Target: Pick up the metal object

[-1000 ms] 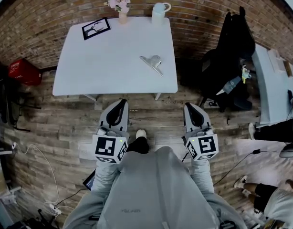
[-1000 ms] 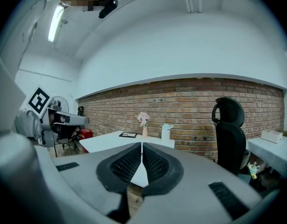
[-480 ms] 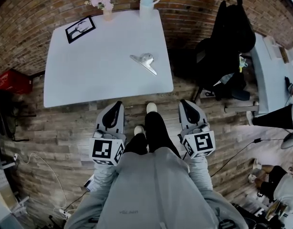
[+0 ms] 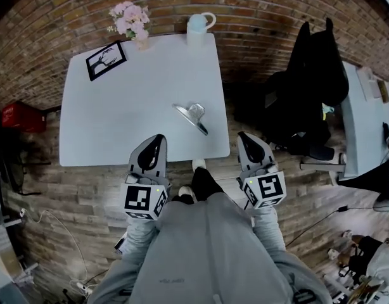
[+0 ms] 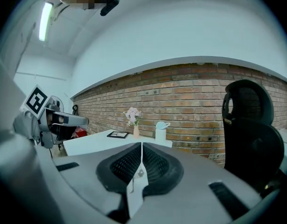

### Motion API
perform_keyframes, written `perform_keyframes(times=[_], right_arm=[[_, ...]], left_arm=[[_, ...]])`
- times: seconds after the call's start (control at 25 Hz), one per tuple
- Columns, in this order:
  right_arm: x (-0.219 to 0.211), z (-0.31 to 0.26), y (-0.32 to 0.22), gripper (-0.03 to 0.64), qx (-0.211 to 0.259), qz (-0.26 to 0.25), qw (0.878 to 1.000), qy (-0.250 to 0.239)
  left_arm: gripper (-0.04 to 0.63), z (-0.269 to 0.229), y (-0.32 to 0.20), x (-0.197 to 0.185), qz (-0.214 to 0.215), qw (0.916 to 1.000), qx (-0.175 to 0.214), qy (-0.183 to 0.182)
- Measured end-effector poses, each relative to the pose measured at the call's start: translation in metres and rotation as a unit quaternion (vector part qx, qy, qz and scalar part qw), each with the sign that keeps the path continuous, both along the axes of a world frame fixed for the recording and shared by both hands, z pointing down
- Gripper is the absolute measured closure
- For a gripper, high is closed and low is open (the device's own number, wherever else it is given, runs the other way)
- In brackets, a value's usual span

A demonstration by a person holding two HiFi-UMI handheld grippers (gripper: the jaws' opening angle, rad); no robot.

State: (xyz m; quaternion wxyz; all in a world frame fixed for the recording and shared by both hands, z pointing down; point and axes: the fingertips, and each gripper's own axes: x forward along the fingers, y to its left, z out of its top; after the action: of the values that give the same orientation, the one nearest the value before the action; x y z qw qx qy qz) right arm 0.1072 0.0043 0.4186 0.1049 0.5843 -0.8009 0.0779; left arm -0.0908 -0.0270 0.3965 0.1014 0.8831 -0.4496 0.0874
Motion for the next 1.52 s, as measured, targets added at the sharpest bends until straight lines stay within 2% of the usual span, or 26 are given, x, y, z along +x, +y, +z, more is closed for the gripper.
perform_keyframes(times=[0.24,0.52,0.92,1.44,1.52], right_arm=[[0.017,-0.014,-0.070,0.592,0.018,-0.024,1.000,0.003],[0.031,-0.017,-0.111,0.592,0.022,-0.046,0.999,-0.011],[0.029,-0.020,-0.134,0.592,0.021,-0.050,0.998,-0.019],[0.035,-0.022,-0.141,0.592,0.015,-0.027,0.999,-0.012],[0.035,-0.021,-0.141,0.592,0.014,-0.024,1.000,-0.013]], left_arm=[[0.562,-0.014,-0.061,0.018,-0.020,0.9996,0.020,-0.004],[0.563,-0.021,-0.094,0.028,-0.044,0.9986,0.028,-0.011],[0.562,-0.024,-0.116,0.027,-0.047,0.9983,0.030,-0.017],[0.560,-0.021,-0.128,0.030,-0.017,0.9997,0.018,-0.003],[0.544,-0.017,-0.127,0.033,-0.010,0.9999,0.012,-0.003]])
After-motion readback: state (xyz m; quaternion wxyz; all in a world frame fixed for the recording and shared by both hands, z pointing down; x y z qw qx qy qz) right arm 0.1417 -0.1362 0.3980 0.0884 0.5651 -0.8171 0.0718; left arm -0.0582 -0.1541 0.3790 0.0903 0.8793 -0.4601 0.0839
